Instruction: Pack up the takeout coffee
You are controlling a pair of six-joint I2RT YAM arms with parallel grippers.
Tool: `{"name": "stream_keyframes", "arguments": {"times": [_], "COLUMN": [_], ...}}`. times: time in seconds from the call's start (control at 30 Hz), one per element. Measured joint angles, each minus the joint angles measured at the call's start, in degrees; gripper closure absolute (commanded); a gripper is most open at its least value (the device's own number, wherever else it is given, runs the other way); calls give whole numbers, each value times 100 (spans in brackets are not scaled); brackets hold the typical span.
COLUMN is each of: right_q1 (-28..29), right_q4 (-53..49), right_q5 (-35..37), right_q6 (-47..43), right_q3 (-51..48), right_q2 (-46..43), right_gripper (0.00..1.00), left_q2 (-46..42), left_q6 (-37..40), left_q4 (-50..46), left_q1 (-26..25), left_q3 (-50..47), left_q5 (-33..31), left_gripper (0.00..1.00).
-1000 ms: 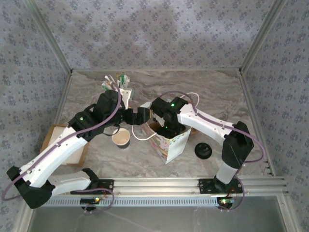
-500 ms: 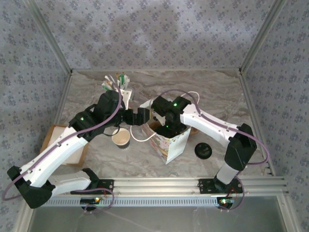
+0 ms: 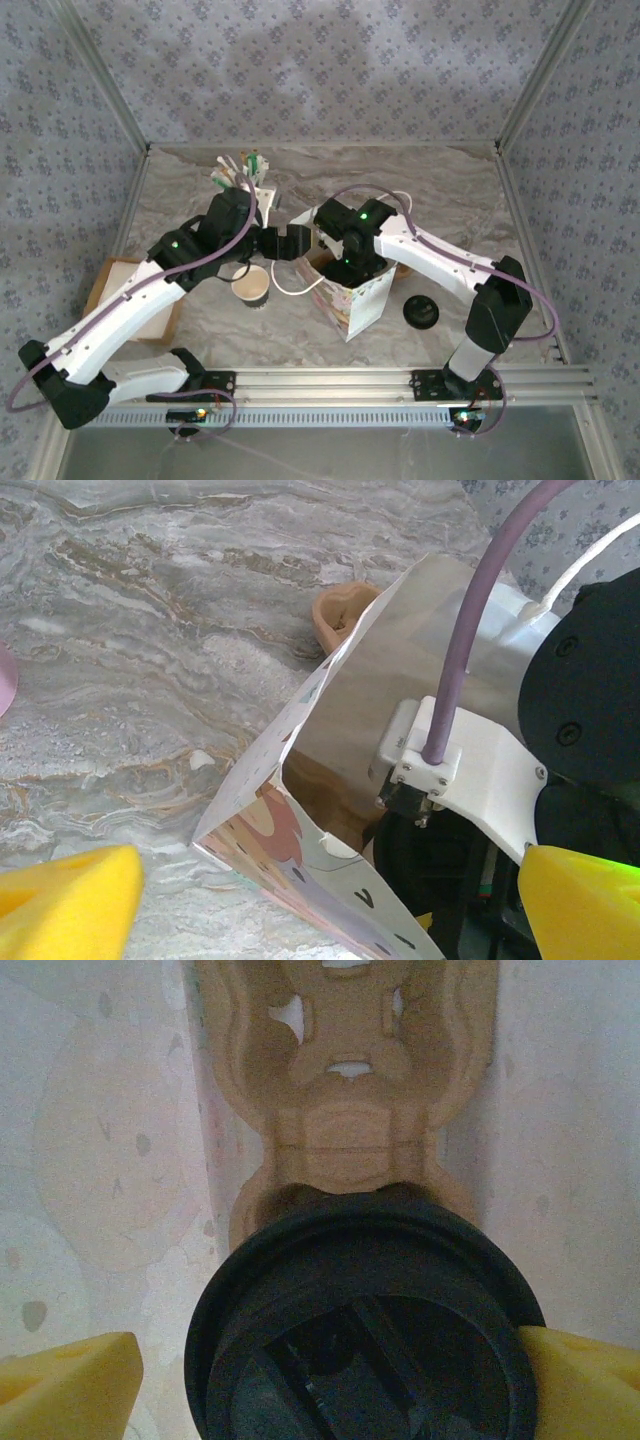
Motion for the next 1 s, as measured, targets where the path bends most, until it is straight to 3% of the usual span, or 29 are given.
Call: {"name": "stream_keyframes", "arguments": {"times": [0.53,0.73,1.0], "right_q1": [-9,-46,-83], "right_q4": [-116,-153,-173], "right_q5": [4,2,4], "right_q6": [33,70,87], "right_q3": [208,210,214], "right_q2": [0,11,120], "right_gripper": [1,10,10], "left_q2": [31,33,33], "left_q6": [-24,-63,-66], "left_q4": [22,42,116], "left_q1": [2,2,0], "left_q3": [-190,-190,-212], "left_q5": [94,192,234], "left_gripper": [5,6,6]}}
